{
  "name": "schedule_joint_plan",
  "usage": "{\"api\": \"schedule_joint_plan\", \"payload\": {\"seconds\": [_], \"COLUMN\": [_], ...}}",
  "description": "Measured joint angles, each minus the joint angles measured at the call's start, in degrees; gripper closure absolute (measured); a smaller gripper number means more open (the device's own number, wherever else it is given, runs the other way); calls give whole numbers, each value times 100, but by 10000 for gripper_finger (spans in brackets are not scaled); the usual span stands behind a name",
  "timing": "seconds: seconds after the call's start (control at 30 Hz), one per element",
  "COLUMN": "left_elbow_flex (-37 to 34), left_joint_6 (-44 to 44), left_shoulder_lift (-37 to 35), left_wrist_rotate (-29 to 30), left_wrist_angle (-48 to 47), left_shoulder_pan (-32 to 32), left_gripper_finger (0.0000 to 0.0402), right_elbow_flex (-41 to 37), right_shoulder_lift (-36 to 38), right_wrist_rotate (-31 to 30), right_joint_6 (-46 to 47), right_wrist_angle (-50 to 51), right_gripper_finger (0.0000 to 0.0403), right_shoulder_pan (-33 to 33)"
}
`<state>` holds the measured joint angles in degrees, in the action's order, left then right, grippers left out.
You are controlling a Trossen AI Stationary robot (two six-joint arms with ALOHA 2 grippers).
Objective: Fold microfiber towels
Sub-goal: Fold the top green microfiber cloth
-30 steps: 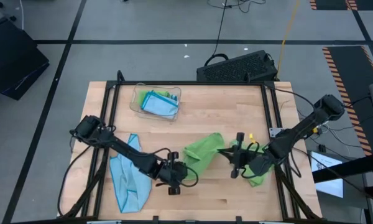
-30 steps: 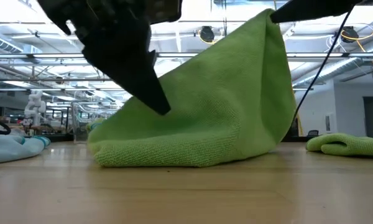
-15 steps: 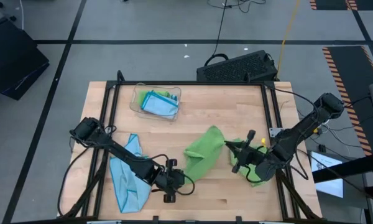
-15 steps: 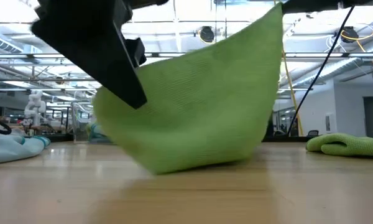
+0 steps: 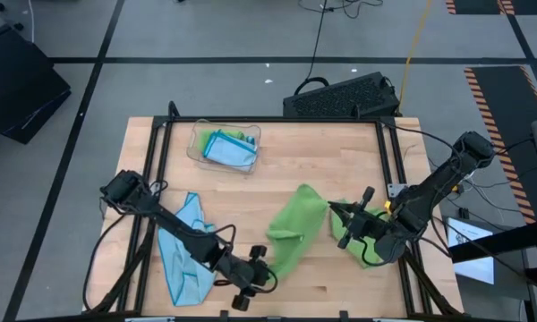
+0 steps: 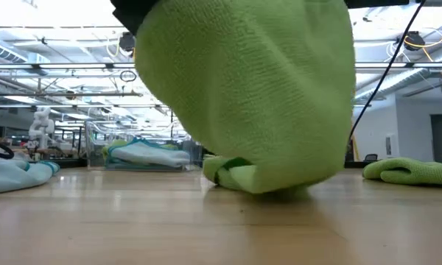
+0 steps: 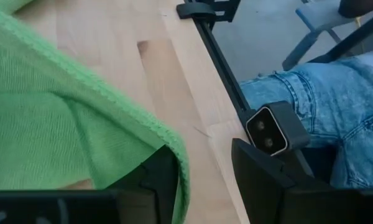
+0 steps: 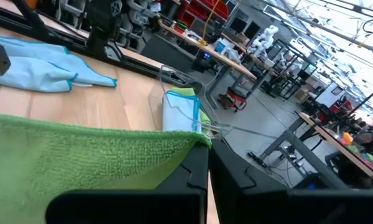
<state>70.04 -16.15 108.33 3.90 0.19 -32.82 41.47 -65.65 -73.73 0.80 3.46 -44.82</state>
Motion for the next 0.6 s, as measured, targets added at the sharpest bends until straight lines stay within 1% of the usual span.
{"api": "schedule_joint_plan", "payload": {"seconds": [0.07,0.17,0.23,0.3,0.37,0.47,0.53,0.6], "left_elbow_flex": [0,0,2,2,0,1,-2,-2], "left_joint_6": [-46,-341,-679,-880,-1078,-1654,-1820,-1623], "left_shoulder_lift": [0,0,0,-33,-101,-200,-203,-205], "left_wrist_rotate": [55,581,862,986,1142,1421,1469,1506], "left_wrist_angle": [28,190,100,-239,-715,-1590,-1784,-1797], "left_shoulder_pan": [1,48,152,260,358,490,582,631], "left_gripper_finger": [252,252,252,252,252,252,256,261], "right_elbow_flex": [0,0,2,2,1,2,1,2], "right_shoulder_lift": [0,-2,0,-2,-2,-2,-1,0], "right_wrist_rotate": [-45,-381,-651,-883,-992,-1099,-1178,-1176], "right_joint_6": [0,40,113,146,151,135,123,73], "right_wrist_angle": [14,38,115,160,158,154,157,153], "right_gripper_finger": [403,403,403,403,403,402,401,401], "right_shoulder_pan": [2,1,0,-18,-55,-124,-161,-188]}}
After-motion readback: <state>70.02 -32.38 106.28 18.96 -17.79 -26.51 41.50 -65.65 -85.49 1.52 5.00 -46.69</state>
